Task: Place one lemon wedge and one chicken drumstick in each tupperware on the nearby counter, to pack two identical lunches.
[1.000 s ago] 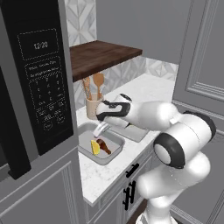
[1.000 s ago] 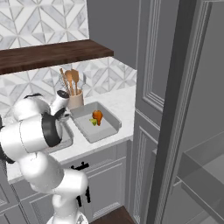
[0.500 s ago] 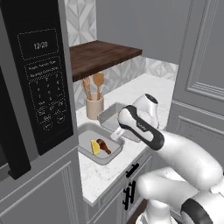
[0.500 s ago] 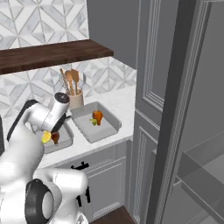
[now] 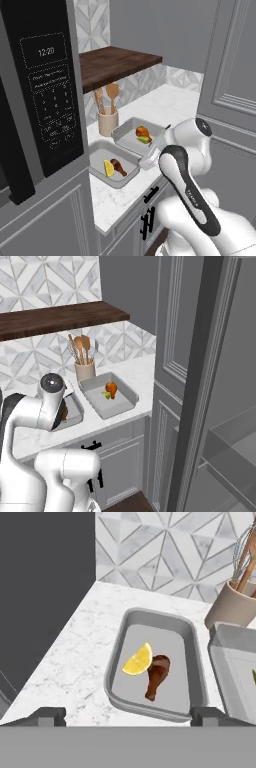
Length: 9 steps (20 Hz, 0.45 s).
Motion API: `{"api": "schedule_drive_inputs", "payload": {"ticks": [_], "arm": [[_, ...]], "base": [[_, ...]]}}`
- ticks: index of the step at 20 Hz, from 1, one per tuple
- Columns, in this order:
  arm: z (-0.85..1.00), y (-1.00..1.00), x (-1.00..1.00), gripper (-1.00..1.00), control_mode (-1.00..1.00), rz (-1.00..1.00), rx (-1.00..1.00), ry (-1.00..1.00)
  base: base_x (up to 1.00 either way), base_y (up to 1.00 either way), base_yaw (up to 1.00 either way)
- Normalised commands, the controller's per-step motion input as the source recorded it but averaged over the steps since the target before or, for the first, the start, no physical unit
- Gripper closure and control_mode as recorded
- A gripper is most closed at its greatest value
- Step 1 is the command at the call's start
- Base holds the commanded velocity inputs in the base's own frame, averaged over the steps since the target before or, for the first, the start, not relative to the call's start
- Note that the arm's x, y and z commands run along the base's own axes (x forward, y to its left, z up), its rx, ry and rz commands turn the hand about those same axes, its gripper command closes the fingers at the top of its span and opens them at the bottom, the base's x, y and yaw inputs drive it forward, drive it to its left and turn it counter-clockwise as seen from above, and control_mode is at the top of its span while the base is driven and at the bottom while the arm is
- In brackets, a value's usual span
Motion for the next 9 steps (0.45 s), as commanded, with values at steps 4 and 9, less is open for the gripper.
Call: {"api": "schedule_drive_inputs", "payload": {"ticks": [4, 9], "arm": [[0.02, -0.32, -0.32, -1.0, -1.0, 0.0, 0.08, -0.09], [0.0, -0.4, -0.35, -1.0, -1.0, 0.0, 0.08, -0.05]], "base": [[0.0, 0.0, 0.0], [0.0, 0.0, 0.0]]}}
